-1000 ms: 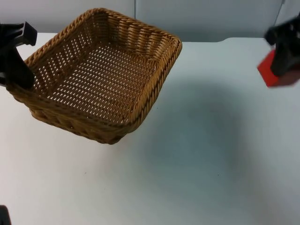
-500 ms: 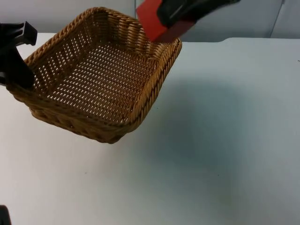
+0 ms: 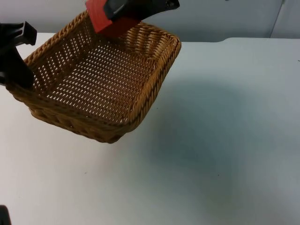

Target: Pick up the basket with the left hand and place the cube into the basket with the right hand.

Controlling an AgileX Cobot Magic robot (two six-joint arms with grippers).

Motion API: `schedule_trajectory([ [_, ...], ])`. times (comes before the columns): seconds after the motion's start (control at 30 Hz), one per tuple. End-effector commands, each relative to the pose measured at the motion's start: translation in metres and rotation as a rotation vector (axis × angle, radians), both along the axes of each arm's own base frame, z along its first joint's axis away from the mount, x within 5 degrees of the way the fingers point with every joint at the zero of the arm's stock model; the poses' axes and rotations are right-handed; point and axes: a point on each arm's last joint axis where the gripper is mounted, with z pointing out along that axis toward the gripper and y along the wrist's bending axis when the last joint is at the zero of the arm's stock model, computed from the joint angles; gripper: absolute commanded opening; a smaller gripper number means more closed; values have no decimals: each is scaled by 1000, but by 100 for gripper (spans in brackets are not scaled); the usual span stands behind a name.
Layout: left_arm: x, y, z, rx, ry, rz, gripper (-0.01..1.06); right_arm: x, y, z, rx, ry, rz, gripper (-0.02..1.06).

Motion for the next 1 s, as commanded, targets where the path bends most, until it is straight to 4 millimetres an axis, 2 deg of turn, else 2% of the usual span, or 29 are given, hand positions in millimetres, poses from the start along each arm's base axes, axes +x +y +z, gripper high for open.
schedule_trajectory([
  [0.0, 2, 1, 7, -21, -29, 31, 0, 3, 3, 3, 19, 5, -15, 14],
  [0.27, 3, 1, 7, -20, -31, 32, 0, 4, 4, 1, 15, 5, -15, 16],
  [0.4, 3, 1, 7, -20, -31, 32, 0, 5, 3, 0, 4, 15, -30, 29],
  [0.43, 3, 1, 7, -20, -31, 32, 0, 5, 3, 0, 4, 15, -30, 29],
  [0.53, 3, 1, 7, -20, -31, 32, 0, 5, 2, -1, -1, 30, -50, 44],
  [0.57, 3, 1, 7, -20, -31, 32, 0, 5, 2, -1, -1, 30, -50, 46],
  [0.83, 3, 1, 7, -20, -31, 32, 0, 6, 2, -1, 3, 31, -65, 46],
  [0.97, 3, 1, 7, -20, -31, 32, 0, 7, 3, -4, 2, 32, -70, 54],
])
